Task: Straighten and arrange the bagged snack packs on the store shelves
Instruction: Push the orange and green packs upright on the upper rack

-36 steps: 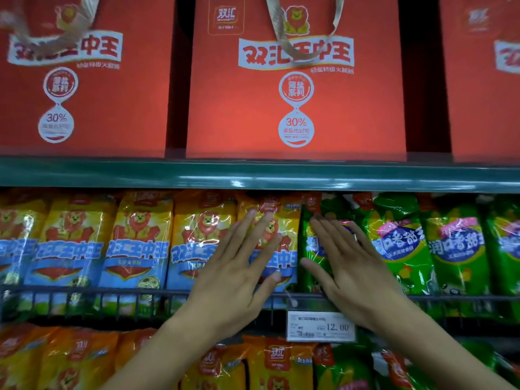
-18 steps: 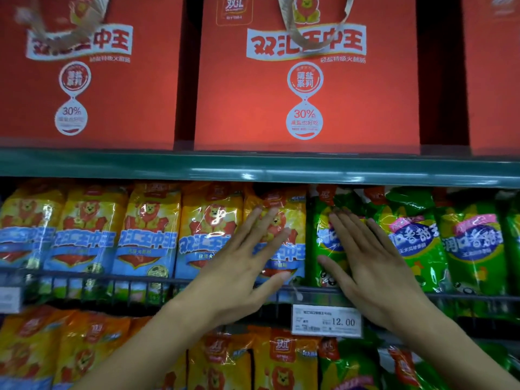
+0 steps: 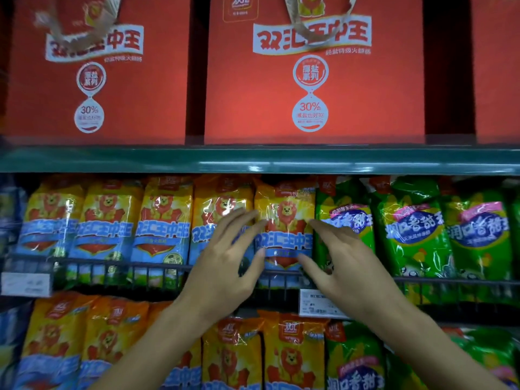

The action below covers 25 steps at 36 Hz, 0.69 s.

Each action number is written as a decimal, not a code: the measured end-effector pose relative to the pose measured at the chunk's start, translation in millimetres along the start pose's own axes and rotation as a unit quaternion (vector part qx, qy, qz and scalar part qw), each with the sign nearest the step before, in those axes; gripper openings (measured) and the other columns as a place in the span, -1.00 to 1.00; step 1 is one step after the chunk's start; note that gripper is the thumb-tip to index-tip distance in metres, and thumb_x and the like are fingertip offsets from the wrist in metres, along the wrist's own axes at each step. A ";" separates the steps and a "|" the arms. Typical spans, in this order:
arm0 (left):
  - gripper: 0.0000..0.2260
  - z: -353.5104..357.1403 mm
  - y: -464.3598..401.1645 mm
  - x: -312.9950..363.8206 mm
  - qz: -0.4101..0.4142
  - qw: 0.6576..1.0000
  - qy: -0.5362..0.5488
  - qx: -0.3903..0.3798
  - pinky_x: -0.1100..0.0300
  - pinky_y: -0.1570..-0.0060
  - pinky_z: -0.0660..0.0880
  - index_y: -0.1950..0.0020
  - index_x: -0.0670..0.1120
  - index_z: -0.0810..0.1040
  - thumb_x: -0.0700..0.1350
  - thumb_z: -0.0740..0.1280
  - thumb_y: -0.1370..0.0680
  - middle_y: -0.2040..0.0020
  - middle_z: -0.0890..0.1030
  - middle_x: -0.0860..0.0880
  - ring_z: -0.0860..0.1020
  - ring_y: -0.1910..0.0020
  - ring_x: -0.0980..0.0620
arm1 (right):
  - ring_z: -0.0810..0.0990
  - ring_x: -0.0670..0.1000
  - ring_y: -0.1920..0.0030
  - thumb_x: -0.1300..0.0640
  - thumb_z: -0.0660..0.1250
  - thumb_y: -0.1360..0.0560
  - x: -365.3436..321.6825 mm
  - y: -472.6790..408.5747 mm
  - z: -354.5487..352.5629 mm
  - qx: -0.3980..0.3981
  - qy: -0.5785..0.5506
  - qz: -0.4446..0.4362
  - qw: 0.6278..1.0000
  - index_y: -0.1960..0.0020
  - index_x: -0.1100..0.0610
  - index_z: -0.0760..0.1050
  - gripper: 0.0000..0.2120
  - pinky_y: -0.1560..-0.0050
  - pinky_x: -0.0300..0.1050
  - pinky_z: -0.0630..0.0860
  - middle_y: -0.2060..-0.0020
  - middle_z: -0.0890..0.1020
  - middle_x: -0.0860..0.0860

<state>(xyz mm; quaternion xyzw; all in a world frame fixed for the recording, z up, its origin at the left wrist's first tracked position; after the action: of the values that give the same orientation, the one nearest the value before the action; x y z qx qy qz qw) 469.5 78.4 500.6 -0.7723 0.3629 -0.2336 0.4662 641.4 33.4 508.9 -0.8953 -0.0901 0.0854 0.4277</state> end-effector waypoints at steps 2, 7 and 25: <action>-0.46 -0.9 6.8 -7.8 -0.029 1.000 -0.012 -0.003 0.46 -0.48 -0.08 -0.58 0.01 0.33 0.21 0.09 -0.65 -0.56 0.27 0.19 0.00 -0.59 0.28 | 0.16 -0.02 -0.52 -0.31 0.18 -0.60 -6.2 5.2 2.5 -0.026 0.011 0.025 0.999 -0.64 0.00 0.02 -0.25 -0.40 -0.03 0.38 -0.49 0.38 -0.07; -0.45 9.8 14.0 -2.6 -0.070 0.996 0.031 -0.054 0.31 -0.48 0.01 -0.63 0.13 0.15 0.21 0.16 -0.67 -0.45 -0.07 0.50 -0.13 -0.57 0.35 | 0.13 0.03 -0.50 -0.32 0.25 -0.57 -16.1 2.8 16.5 -0.045 -0.049 0.056 0.996 -0.62 0.08 0.03 -0.18 -0.40 -0.06 0.33 -0.45 0.35 0.00; -0.42 3.4 -36.3 -31.2 -0.214 0.969 0.106 -0.065 -0.12 -0.41 0.35 -0.51 0.02 0.42 0.12 0.46 -0.54 -0.21 0.38 0.00 0.26 -0.41 -0.12 | 0.42 -0.10 0.23 -0.02 0.56 -0.44 16.6 -32.8 6.9 -0.036 -0.297 0.146 0.943 0.03 -0.03 0.47 -0.72 0.23 -0.17 0.36 0.15 0.41 -0.05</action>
<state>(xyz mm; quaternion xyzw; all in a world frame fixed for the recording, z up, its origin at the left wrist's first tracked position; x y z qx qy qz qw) 464.7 115.5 530.7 -0.8314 0.2509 -0.3842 0.3134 653.0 62.7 529.0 -0.8473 -0.0839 0.4060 0.3320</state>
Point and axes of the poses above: each hand's wrist, its own y-axis away from the middle knuckle, its own z-axis out of the palm, x = y × z, the point moved 10 cm from there along -y, towards the middle knuckle
